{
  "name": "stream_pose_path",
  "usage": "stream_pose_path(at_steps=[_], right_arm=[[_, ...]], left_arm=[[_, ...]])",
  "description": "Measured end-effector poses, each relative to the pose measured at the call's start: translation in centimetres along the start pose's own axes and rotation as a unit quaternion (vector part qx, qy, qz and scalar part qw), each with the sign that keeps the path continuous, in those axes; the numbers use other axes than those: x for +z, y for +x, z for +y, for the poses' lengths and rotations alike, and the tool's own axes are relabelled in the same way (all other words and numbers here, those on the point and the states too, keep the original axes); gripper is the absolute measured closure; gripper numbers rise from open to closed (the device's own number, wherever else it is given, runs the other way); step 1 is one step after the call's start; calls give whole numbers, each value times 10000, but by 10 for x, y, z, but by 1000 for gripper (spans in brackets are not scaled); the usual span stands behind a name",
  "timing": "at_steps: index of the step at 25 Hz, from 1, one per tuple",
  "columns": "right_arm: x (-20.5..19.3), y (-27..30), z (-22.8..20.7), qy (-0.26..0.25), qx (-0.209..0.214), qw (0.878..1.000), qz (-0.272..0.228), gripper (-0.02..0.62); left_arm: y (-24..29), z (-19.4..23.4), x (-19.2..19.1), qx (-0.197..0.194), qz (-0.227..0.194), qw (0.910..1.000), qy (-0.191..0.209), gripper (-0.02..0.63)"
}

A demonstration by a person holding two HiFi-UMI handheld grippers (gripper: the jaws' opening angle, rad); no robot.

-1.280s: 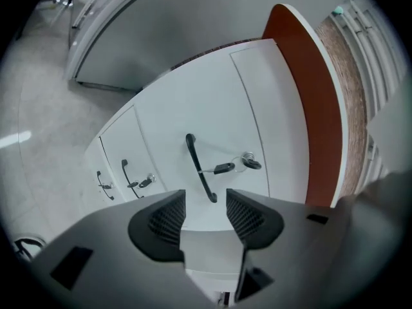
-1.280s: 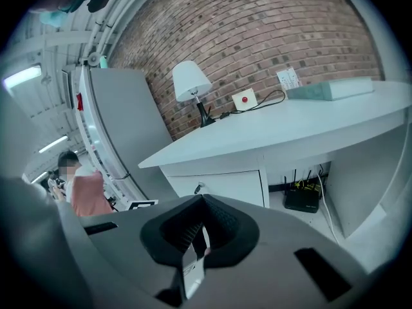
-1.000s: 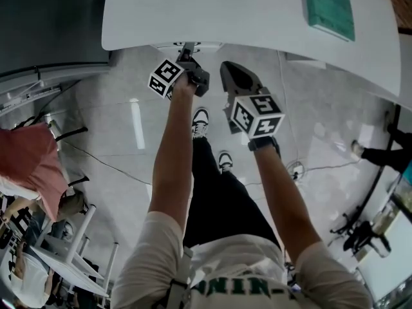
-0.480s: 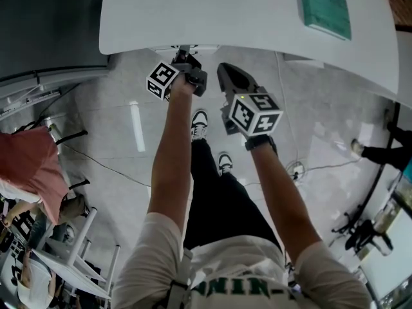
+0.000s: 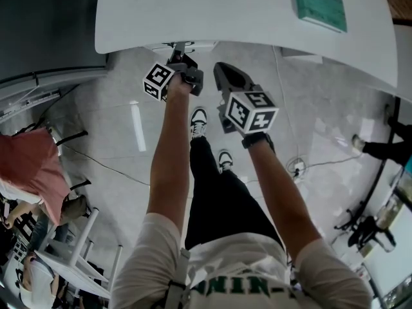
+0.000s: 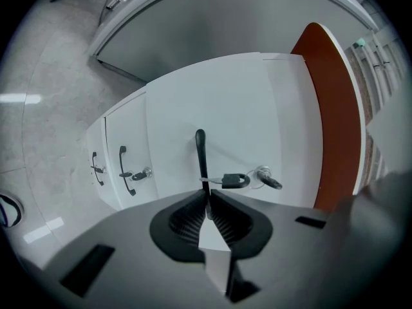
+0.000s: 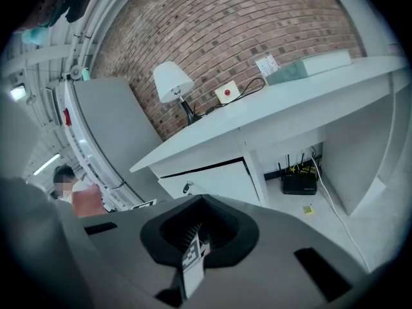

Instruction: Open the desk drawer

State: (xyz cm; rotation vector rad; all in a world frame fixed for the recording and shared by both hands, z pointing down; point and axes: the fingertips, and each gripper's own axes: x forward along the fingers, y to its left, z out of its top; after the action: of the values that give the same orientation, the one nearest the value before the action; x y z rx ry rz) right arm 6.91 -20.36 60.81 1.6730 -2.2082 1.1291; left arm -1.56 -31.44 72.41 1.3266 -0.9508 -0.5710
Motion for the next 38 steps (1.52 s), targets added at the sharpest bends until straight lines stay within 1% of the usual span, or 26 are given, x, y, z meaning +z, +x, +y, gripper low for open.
stream_pose_path(at_steps=[7, 12, 24, 30, 35, 38], right_arm=[[5, -6, 5, -66, -1, 10000, -72, 601], [-2, -6, 5, -322, -112, 9994, -16, 601], [3, -15, 17, -342, -53, 9993, -125, 601], [-3, -25, 21, -317, -57, 9994, -134, 601], [-9, -34, 25, -344, -30, 9993, -127, 601], [-12, -39, 31, -391, 15, 9991, -139, 601]], left_arm=[[-20, 6, -8, 33, 20, 10000, -59, 583], [-33, 11, -14, 21, -89, 9996, -253, 583], [-73, 25, -34, 164, -89, 9989, -424, 584], [-97, 31, -42, 205, -168, 9983, -522, 584], [-115, 38, -49, 245, -329, 9968, -688, 584], [-128, 40, -54, 257, -335, 9968, -684, 584]])
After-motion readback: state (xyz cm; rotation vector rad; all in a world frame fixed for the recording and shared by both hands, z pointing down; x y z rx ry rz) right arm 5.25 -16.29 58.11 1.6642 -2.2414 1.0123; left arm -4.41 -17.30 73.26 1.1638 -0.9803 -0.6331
